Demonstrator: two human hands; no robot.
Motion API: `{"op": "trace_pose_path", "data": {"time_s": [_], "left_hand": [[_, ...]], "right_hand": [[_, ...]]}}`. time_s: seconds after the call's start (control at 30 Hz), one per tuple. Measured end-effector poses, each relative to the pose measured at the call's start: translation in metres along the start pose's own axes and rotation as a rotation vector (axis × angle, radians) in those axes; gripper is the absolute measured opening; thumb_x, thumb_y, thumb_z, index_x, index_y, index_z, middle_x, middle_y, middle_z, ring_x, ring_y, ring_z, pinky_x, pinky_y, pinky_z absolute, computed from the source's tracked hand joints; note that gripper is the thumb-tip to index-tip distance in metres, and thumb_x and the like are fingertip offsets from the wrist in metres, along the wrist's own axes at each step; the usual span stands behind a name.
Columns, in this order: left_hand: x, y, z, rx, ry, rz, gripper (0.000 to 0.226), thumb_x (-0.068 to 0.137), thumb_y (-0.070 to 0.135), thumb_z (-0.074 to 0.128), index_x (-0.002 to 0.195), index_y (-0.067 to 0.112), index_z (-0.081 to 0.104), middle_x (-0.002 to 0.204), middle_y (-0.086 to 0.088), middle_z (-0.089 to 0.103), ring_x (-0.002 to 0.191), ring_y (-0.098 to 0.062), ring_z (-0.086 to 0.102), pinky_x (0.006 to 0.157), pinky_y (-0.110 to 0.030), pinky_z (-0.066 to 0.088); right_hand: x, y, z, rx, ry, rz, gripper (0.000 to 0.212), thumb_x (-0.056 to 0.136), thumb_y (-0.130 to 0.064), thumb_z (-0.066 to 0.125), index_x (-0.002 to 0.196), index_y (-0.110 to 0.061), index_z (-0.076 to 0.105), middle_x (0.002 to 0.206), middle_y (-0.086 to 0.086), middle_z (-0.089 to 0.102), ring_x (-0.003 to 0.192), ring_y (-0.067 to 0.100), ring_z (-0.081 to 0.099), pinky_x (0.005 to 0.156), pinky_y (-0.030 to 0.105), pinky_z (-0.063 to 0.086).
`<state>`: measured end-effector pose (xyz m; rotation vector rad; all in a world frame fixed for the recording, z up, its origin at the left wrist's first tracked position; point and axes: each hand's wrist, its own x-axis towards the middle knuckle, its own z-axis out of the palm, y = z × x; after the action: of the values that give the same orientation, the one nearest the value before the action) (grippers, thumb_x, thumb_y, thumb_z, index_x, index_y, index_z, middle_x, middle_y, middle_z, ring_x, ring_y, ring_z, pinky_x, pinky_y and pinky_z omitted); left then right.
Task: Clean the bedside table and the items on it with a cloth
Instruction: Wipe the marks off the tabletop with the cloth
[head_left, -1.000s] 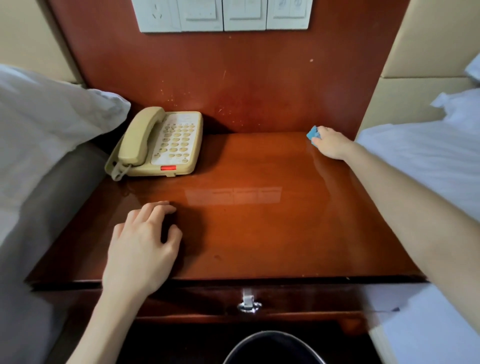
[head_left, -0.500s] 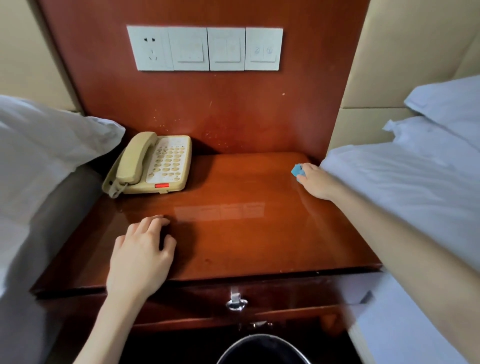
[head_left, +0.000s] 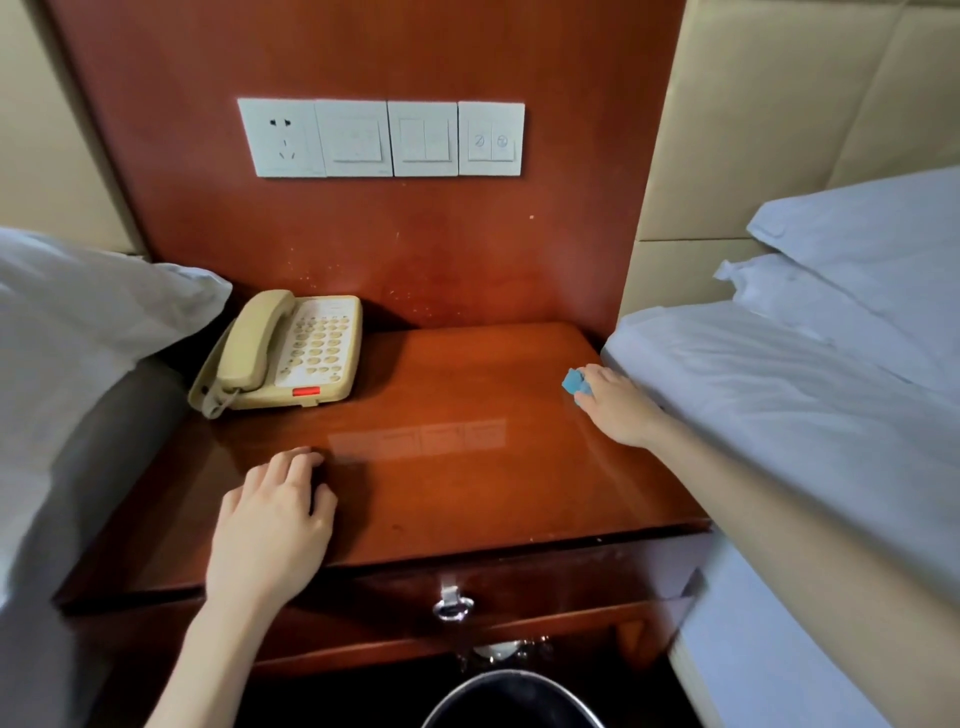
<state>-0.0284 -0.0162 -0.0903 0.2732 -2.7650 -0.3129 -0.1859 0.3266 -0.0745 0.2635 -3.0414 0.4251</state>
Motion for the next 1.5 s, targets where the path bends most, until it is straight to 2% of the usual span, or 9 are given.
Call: {"op": "trace_pose_path", "data": {"time_s": [0.4, 1.03, 1.5], "left_hand": [[-0.001, 0.0, 0.001, 0.015, -0.008, 0.016, 0.037, 0.092, 0.031, 0.045, 0.128, 0.02, 0.051, 0.137, 0.001, 0.051, 0.123, -0.024, 0.047, 0.098, -0.041, 0.037], [0.001, 0.0, 0.002, 0.028, -0.009, 0.022, 0.038, 0.091, 0.03, 0.045, 0.126, 0.018, 0.052, 0.135, -0.003, 0.052, 0.12, -0.03, 0.048, 0.096, -0.046, 0.038], [0.0, -0.001, 0.002, 0.008, -0.017, 0.032, 0.039, 0.093, 0.03, 0.044, 0.129, 0.017, 0.051, 0.138, -0.004, 0.05, 0.123, -0.031, 0.046, 0.098, -0.047, 0.036]], "right_hand": [[-0.048, -0.009, 0.005, -0.078, 0.037, -0.021, 0.049, 0.103, -0.03, 0.027, 0.149, -0.014, 0.021, 0.157, 0.005, 0.024, 0.143, 0.022, 0.024, 0.116, 0.038, 0.018], [-0.119, -0.009, 0.003, -0.007, 0.06, -0.063, 0.047, 0.101, -0.029, 0.034, 0.146, -0.022, 0.03, 0.157, -0.003, 0.026, 0.143, 0.016, 0.024, 0.115, 0.032, 0.017], [-0.139, -0.016, 0.002, 0.026, 0.186, -0.043, 0.041, 0.097, -0.021, 0.042, 0.138, -0.017, 0.044, 0.149, -0.001, 0.041, 0.133, 0.018, 0.038, 0.108, 0.029, 0.024]]}}
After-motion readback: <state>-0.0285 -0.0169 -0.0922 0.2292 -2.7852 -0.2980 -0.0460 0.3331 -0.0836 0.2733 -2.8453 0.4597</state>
